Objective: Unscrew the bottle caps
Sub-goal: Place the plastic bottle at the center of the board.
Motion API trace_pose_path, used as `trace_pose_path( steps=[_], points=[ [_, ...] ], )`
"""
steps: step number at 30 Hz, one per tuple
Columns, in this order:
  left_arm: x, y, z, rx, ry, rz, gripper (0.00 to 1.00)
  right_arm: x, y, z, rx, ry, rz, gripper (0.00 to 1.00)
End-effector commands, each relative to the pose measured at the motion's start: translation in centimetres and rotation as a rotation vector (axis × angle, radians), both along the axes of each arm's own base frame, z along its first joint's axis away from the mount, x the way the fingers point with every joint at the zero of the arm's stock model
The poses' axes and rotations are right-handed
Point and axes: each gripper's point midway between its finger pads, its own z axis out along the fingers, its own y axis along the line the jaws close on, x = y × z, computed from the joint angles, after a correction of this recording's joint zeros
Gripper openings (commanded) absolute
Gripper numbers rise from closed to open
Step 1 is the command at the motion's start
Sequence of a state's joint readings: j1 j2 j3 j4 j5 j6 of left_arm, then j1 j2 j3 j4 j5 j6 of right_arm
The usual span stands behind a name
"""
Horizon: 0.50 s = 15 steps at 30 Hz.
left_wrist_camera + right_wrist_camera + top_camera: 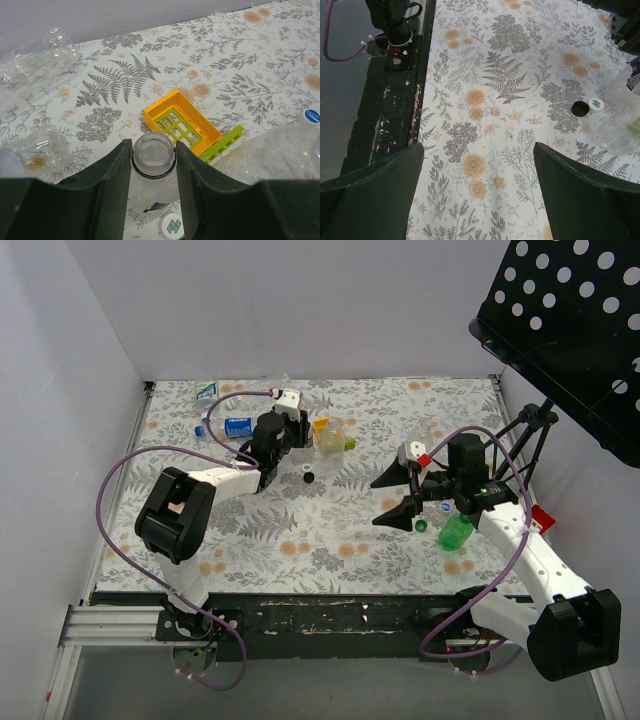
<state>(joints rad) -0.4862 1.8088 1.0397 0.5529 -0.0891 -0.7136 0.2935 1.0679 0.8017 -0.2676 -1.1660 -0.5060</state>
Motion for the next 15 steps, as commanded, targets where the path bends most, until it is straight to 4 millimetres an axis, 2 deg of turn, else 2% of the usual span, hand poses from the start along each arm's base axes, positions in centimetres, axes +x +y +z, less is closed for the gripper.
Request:
trace_pose_path(
  steps=[1, 5, 9, 15],
  points=[
    [0.4, -0.1, 1.4, -0.010, -0.020, -0.003, 0.24, -0.3, 0.0, 1.2, 0.040, -0.039, 0.022, 0.98],
    [0.1, -0.1, 1.5, -0.022, -0.012, -0.007, 0.34, -0.4, 0.0, 1.2, 0.043, -0.035, 0.023, 0.98],
    [-0.2, 0.3, 1.8, -0.035, -0.007, 0.011, 0.60, -0.4, 0.0, 1.2, 0.045, -0.034, 0.022, 0.98],
    [-0.6, 0.9, 3.6, -0.047, -0.021, 0.036, 0.79, -0.3, -0.2, 1.3, 0.045, -0.037, 0.014, 0.98]
  ],
)
